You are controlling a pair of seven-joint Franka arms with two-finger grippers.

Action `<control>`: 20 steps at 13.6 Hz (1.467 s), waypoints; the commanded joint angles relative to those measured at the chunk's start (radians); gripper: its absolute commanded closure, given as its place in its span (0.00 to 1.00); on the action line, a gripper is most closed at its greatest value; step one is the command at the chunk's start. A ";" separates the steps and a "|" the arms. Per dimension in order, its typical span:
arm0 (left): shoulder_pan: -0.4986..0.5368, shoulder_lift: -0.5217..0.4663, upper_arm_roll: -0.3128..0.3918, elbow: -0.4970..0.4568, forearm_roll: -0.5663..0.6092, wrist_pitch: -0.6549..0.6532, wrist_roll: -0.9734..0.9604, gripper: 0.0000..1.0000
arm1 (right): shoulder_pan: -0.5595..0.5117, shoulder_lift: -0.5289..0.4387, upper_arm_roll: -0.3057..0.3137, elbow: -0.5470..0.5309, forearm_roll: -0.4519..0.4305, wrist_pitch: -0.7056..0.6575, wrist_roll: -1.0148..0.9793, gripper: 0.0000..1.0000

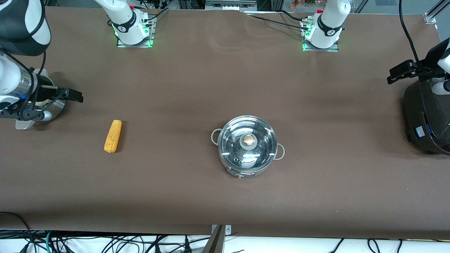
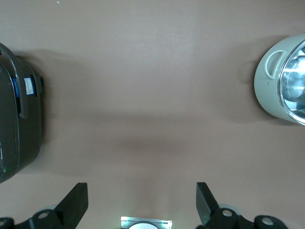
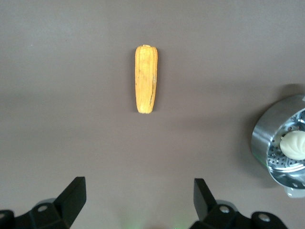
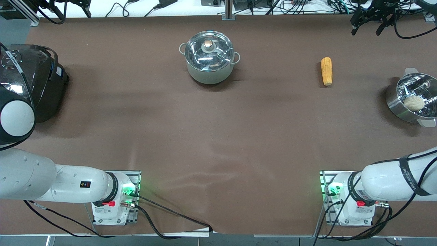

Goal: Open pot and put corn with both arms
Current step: 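Reach the right gripper down to the yellow corn cob and grasp it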

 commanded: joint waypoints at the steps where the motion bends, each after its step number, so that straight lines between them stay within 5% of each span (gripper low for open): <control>1: 0.003 -0.001 -0.002 0.003 0.014 0.006 0.020 0.00 | -0.007 0.047 0.005 0.030 0.006 0.028 0.000 0.00; 7: 0.001 -0.001 -0.005 0.005 0.024 0.004 0.019 0.00 | -0.007 0.195 0.005 0.020 0.006 0.203 0.002 0.00; 11: -0.006 0.000 -0.008 0.008 0.026 0.004 0.020 0.00 | -0.021 0.376 0.005 0.017 0.007 0.361 0.002 0.00; 17: -0.019 0.053 -0.031 0.014 0.015 0.007 0.028 0.00 | -0.027 0.398 0.005 -0.134 0.009 0.577 0.003 0.00; 20: -0.019 0.062 -0.080 -0.014 0.026 0.052 0.025 0.00 | -0.027 0.390 0.005 -0.153 0.009 0.581 0.003 0.00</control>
